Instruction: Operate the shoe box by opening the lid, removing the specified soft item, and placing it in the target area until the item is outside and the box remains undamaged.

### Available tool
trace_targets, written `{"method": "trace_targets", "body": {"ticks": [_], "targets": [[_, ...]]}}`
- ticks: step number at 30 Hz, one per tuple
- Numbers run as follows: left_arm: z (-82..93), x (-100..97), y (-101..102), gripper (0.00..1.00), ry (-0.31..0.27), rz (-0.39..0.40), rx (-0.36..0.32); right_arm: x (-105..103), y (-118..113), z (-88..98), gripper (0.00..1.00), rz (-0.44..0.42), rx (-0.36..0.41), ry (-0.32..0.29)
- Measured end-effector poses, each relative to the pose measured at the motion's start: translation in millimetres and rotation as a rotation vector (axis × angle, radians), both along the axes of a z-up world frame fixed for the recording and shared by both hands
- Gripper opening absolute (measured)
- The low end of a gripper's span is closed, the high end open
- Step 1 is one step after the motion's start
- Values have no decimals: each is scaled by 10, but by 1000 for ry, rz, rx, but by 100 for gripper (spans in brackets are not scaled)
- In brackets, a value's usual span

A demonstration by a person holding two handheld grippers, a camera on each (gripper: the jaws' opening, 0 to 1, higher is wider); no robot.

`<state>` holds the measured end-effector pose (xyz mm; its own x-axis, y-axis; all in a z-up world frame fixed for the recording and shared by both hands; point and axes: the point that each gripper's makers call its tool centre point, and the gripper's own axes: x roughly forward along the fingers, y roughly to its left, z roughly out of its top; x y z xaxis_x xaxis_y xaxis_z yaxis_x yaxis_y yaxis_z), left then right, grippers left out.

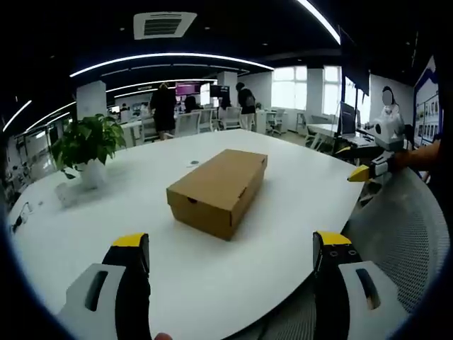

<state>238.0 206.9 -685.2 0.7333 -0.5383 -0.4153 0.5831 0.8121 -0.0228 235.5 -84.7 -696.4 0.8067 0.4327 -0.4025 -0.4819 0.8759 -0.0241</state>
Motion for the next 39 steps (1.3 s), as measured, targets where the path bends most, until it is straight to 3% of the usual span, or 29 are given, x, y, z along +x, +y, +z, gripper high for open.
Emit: {"method": "trace_targets", "body": {"ticks": [18, 20, 25, 29, 34, 39], "targets": [[0, 4, 10, 100, 1, 4, -4, -5, 14, -13, 86, 5, 5, 11], [35, 27, 43, 99, 2, 33, -50, 3, 5, -5, 86, -8, 11, 13], [15, 21, 35, 100, 16, 29, -36, 7, 4, 0, 86, -11, 8, 16], [45, 51, 114, 100, 30, 77, -68, 2, 30, 11, 87, 0, 9, 23], [97, 95, 94, 100, 30, 83, -53, 56, 32, 21, 87, 19, -4, 39], [135, 159, 23, 100, 43, 55, -8, 213, 22, 163, 87, 45, -2, 15]]}}
